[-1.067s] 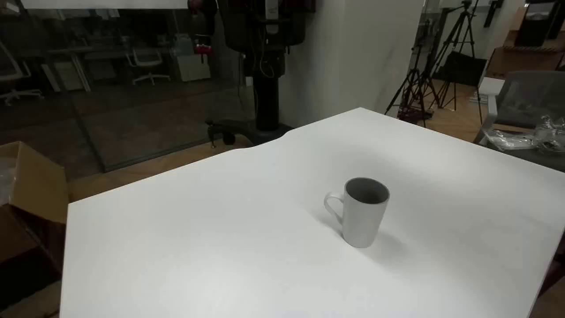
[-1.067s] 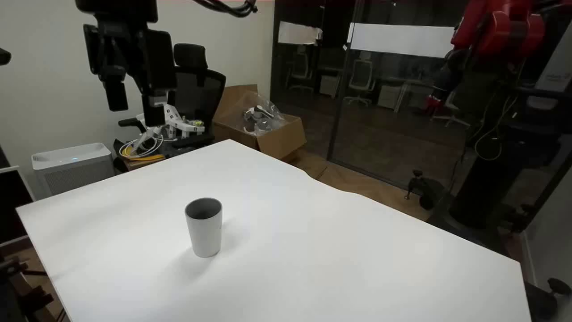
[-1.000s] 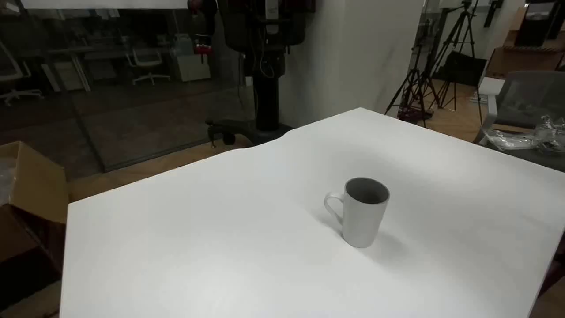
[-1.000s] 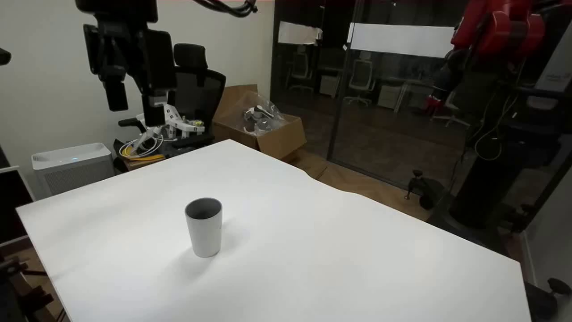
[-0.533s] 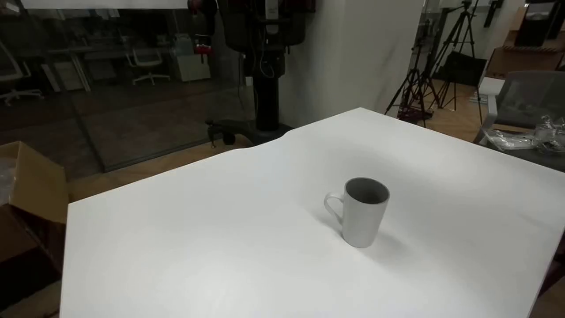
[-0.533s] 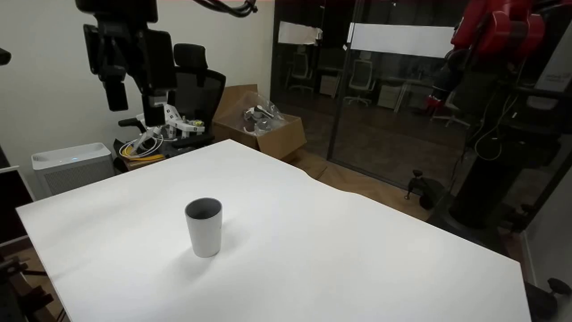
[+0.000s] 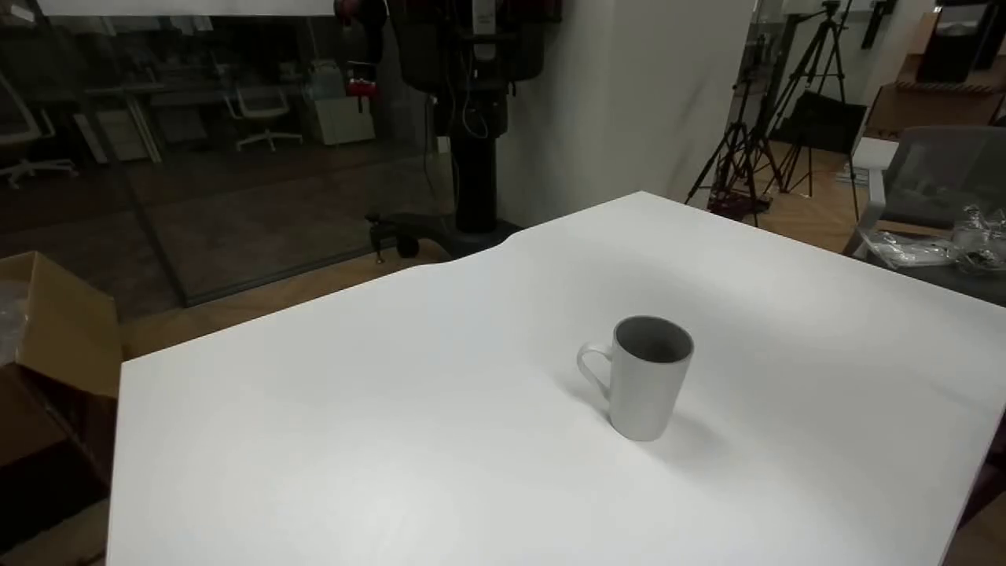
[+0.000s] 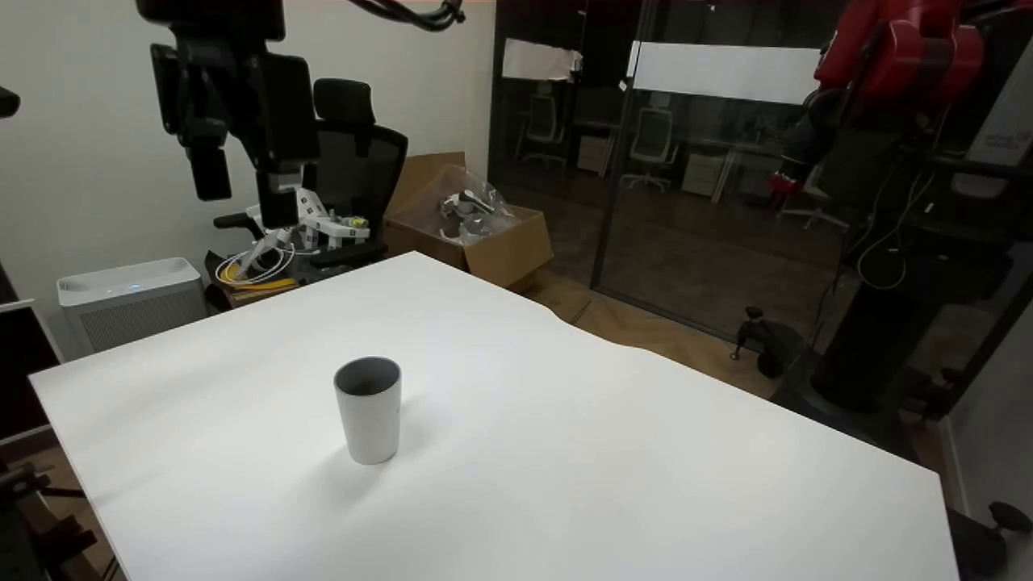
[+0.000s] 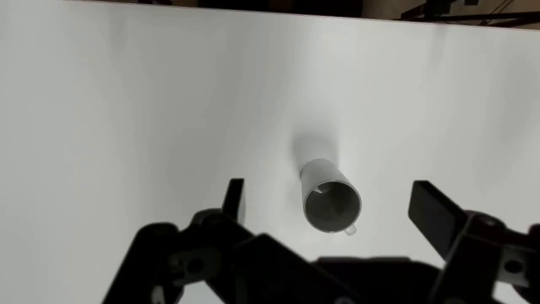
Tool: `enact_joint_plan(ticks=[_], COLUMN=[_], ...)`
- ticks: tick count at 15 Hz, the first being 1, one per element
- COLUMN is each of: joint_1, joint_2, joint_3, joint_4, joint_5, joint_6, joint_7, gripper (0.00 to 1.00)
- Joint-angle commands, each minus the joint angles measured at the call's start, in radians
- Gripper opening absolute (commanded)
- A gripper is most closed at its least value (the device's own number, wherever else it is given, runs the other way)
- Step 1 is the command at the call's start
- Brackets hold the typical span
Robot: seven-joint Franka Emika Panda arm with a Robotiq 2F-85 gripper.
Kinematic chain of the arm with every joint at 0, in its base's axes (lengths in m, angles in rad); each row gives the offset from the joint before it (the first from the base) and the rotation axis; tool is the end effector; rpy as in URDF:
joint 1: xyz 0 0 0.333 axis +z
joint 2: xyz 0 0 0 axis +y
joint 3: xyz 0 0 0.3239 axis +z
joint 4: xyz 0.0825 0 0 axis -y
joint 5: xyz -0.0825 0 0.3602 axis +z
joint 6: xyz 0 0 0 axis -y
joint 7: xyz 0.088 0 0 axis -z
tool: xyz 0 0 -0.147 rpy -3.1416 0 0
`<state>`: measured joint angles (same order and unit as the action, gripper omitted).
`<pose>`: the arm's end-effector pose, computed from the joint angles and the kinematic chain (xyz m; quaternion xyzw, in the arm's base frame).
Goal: Move the cup to the right
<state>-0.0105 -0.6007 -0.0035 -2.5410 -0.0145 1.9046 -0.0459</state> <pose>0.3333 -0.0063 0.4436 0.9996 0.0188 -0.0180 0.0053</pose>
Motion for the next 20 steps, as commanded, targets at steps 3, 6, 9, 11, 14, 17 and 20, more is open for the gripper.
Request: enact_joint_plan(ticks=[3, 6, 9, 11, 14, 17, 20], joint_1=[0.000, -0.019, -0.050, -0.050, -0.041, -0.020, 0.018], joint_2=[0.004, 0.065, 0.219, 0.336, 0.507, 0.648, 0.739], joint_3=[0.000, -0.016, -0.043, -0.058, -0.045, -0.014, 0.016], joint_4=[0.001, 0.033, 0.087, 0.130, 0.211, 0.291, 0.336], joint_5=[-0.014, -0.014, -0.021, -0.001, -0.008, -0.040, -0.104], joint_6=[0.029, 0.135, 0.274, 0.335, 0.363, 0.327, 0.266], joint_7=[0.007, 0.018, 0.014, -0.002, 0.014, 0.032, 0.059], gripper=[1.00, 1.00, 1.00, 1.00, 1.00, 1.00, 1.00])
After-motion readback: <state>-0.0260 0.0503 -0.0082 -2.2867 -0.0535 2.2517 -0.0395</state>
